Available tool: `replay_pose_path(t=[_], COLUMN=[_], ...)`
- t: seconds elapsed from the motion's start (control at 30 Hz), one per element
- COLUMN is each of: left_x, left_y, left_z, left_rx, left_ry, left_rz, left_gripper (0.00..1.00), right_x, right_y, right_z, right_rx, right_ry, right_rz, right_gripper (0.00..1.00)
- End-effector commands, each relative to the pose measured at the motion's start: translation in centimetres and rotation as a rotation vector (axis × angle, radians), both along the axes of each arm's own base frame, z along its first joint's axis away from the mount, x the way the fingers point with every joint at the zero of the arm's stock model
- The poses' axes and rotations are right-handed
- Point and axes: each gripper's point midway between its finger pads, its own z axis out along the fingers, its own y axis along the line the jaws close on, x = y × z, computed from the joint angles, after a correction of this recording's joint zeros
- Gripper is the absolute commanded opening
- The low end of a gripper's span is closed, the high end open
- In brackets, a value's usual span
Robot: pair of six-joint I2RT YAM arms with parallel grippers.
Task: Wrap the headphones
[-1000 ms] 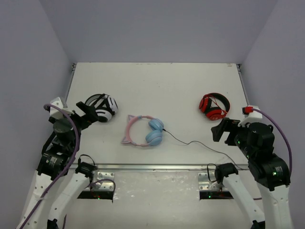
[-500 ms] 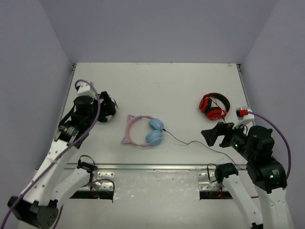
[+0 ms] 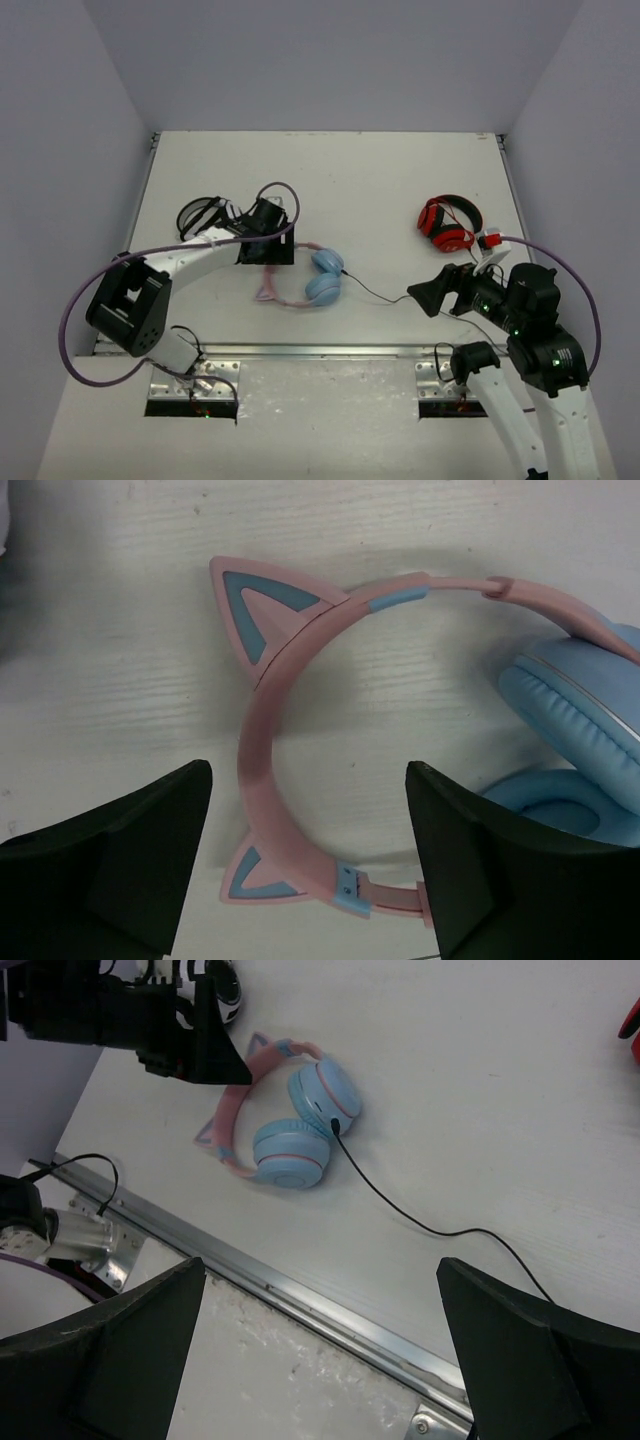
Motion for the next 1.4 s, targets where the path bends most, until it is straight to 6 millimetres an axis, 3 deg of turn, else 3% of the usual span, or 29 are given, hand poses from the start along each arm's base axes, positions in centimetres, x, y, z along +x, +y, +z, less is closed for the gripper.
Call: replay_pose_path(t=[0.0, 0.1, 0.27, 0.3, 0.4, 0.47, 0.53, 0.57, 0.6, 0.67, 0.7, 0.73, 0.77, 0.8, 0.83, 0.87, 0.9, 0.93, 0.97, 1.1, 1.13, 1.2, 1.3, 1.37], left_x=[2.4, 2.1, 1.1, 0.7, -0.3, -1.4, -2.2, -2.0, -1.9, -2.4, -1.9, -3.0, -2.4, -2.4, -3.4, -3.3, -3.7, -4.5, -4.8, -6.6, -7.0, -7.2, -7.6, -7.8], left_y=[-1.1, -0.4, 0.8, 0.9, 0.6, 0.9, 1.3, 1.3, 1.6, 1.7, 1.8, 1.8, 1.3, 1.6, 1.6, 1.8, 2.2, 3.1, 4.1, 5.3, 5.7, 6.6, 7.9, 8.1], left_z=[-0.4, -2.9, -5.1, -6.0, -7.1, -7.8, -7.1, -5.7, -4.8, -2.7, 0.0, 1.1, 3.9, 7.0, 8.3, 11.9, 13.4, 14.2, 16.7, 21.8, 22.4, 24.4, 25.7, 26.8], left_rx=[-0.013, 0.035, 0.072, 0.082, 0.064, 0.055, 0.057, 0.039, 0.052, 0.075, 0.074, 0.111, 0.095, 0.087, 0.104, 0.064, 0.055, 0.073, 0.040, -0.052, -0.048, -0.035, 0.004, -0.024], left_ry=[-0.036, 0.013, 0.042, 0.063, 0.097, 0.099, 0.069, 0.028, -0.006, -0.043, -0.125, -0.131, -0.191, -0.279, -0.285, -0.365, -0.391, -0.393, -0.458, -0.564, -0.572, -0.596, -0.597, -0.621], left_rz=[0.020, 0.050, 0.082, 0.084, 0.082, 0.088, 0.108, 0.121, 0.134, 0.135, 0.150, 0.125, 0.126, 0.137, 0.110, 0.118, 0.124, 0.128, 0.150, 0.117, 0.103, 0.132, 0.160, 0.175], left_gripper=[0.73, 0.67, 0.63, 0.45, 0.16, 0.08, 0.01, 0.01, 0.00, 0.00, 0.00, 0.00, 0.00, 0.01, 0.00, 0.00, 0.00, 0.00, 0.00, 0.00, 0.00, 0.00, 0.00, 0.00], right_x=[-0.2, -0.4, -0.3, -0.2, 0.1, 0.3, 0.4, 0.7, 1.0, 1.3, 1.6, 1.5, 2.0, 2.6, 2.8, 3.3, 3.6, 3.7, 4.2, 7.7, 8.2, 8.4, 8.0, 7.4], right_y=[0.4, 0.4, 0.5, 0.5, 0.8, 0.9, 1.0, 1.1, 1.2, 1.6, 1.9, 2.5, 2.7, 3.0, 3.4, 3.9, 4.4, 4.8, 5.4, 4.7, 5.0, 6.0, 7.8, 8.9], right_z=[1.6, 1.9, 1.9, 1.8, 1.5, 1.2, 1.3, 1.9, 1.3, 2.6, 1.4, 1.5, 2.5, 1.0, 0.9, 2.7, 1.4, 1.5, 1.3, -2.0, -1.3, -1.8, -2.2, -2.8], right_rx=[0.014, 0.014, 0.016, 0.020, 0.034, 0.041, 0.067, 0.087, 0.102, 0.152, 0.164, 0.195, 0.219, 0.252, 0.279, 0.310, 0.318, 0.299, 0.269, 0.051, 0.057, 0.071, 0.081, 0.086], right_ry=[-0.083, -0.100, -0.104, -0.105, -0.107, -0.100, -0.104, -0.141, -0.139, -0.234, -0.226, -0.239, -0.304, -0.273, -0.291, -0.397, -0.400, -0.447, -0.429, -0.333, -0.368, -0.333, -0.306, -0.291], right_rz=[0.033, 0.038, 0.044, 0.046, 0.055, 0.052, 0.040, 0.033, 0.026, 0.037, 0.049, 0.076, 0.088, 0.080, 0.097, 0.132, 0.168, 0.208, 0.256, 0.255, 0.273, 0.334, 0.428, 0.473], right_gripper=[0.99, 0.99, 0.99, 0.99, 0.99, 0.99, 0.99, 0.99, 0.99, 0.99, 0.99, 0.99, 0.99, 0.99, 0.99, 0.99, 0.99, 0.99, 0.99, 0.99, 0.99, 0.99, 0.97, 0.83])
